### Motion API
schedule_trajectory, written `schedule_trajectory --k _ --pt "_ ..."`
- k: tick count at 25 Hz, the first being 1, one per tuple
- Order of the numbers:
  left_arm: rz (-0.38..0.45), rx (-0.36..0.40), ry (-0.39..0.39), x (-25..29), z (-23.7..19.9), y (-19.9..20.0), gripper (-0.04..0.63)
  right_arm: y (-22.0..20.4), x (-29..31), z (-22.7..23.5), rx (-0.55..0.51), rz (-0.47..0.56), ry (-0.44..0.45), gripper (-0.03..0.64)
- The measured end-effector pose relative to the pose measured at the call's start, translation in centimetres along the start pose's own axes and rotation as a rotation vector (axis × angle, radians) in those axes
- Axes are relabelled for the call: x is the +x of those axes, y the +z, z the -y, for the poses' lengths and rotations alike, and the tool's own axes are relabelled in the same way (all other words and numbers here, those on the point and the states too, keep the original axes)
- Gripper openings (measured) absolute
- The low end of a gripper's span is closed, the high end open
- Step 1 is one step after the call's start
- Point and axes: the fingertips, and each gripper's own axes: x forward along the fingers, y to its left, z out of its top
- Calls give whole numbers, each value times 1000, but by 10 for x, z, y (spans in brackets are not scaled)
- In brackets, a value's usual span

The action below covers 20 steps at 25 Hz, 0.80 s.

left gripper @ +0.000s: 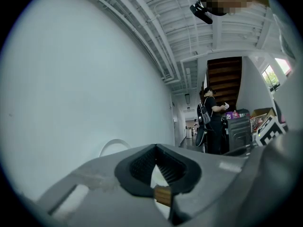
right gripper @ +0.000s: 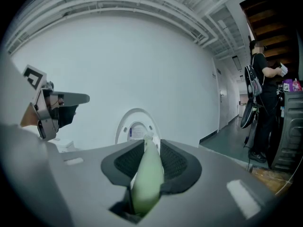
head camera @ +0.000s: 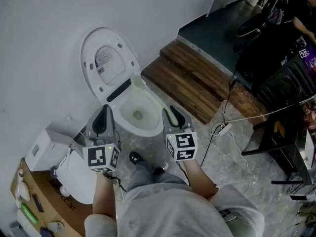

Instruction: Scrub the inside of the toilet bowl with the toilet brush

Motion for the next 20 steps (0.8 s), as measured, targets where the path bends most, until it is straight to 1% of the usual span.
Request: schedule_trajectory --k 10,20 --pt "46 27 2 -23 31 29 4 51 -40 7 -17 137 -6 103" --pt "73 33 -5 -44 52 41 5 86 -72 5 -36 229 -4 104"
